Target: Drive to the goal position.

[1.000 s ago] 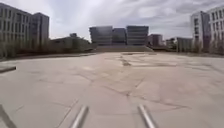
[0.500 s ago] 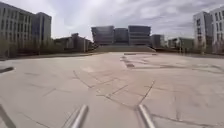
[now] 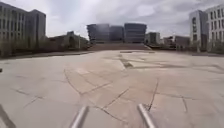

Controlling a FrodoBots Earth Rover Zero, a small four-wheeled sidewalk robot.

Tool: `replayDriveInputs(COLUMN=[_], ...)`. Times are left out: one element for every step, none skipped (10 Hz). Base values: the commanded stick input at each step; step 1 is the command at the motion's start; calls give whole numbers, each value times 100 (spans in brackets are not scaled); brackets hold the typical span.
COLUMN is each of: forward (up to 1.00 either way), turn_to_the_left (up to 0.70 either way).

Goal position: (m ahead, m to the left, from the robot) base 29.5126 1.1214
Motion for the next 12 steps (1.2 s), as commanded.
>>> replayDriveInputs(forward=[85, 85, 100, 100, 100, 100, 100, 100, 100, 100, 100, 100], turn_to_the_left=[0, 0, 0, 0, -2, -27, -27, -27, -27, -27, 0, 0])
